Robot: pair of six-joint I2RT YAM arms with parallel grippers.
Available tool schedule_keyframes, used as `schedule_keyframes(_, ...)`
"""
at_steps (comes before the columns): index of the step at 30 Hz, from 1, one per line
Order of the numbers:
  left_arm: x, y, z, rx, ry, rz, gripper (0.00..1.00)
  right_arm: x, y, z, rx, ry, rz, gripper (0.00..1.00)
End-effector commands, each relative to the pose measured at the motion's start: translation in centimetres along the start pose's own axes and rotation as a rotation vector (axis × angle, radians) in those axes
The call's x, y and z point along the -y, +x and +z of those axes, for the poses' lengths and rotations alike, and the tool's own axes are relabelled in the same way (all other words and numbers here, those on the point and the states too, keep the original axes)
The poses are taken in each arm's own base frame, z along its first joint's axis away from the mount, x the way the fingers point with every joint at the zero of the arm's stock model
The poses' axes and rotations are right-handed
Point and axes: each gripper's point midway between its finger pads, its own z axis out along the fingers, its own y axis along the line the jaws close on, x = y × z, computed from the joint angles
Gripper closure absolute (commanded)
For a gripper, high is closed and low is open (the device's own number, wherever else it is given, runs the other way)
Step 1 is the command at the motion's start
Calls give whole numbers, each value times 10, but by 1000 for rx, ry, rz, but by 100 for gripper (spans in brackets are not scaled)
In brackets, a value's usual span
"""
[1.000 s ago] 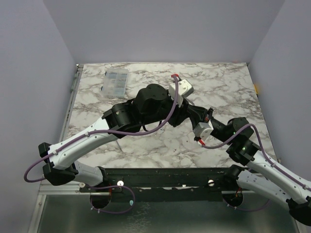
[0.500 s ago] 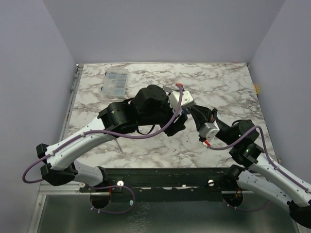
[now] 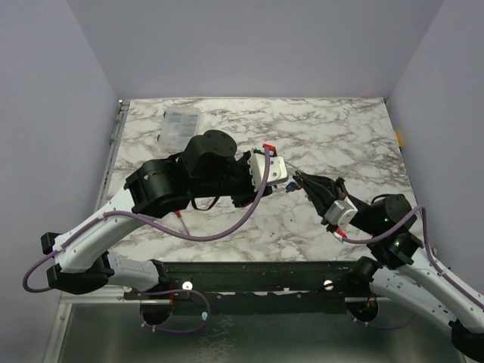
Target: Put the keys on the keyring
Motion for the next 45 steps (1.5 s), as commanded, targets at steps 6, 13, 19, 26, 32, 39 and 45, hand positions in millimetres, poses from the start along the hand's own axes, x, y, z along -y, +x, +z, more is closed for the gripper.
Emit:
schedule_keyframes(6,6,-29,-6,77,93,221,55,-26,-12,-11,39,-109,104,99)
schedule_keyframes(13,8,-31,14,61,139,256,44,-31,-17,-13,52,-141,126,99)
schedule_keyframes(19,15,-29,31,49,199,278,48,-35,-18,-13,58,-161,140,99)
schedule_keyframes(26,18,-27,44,34,226,288,50,-38,-20,-13,64,-178,157,99)
schedule_keyframes(32,17,-25,49,23,224,294,57,-40,-21,-14,66,-192,160,99)
schedule_keyframes(39,17,-22,52,16,229,316,57,-43,-22,-14,70,-205,165,99)
schedule_keyframes(45,20,-15,56,-4,253,324,57,-42,-22,-14,67,-209,167,99)
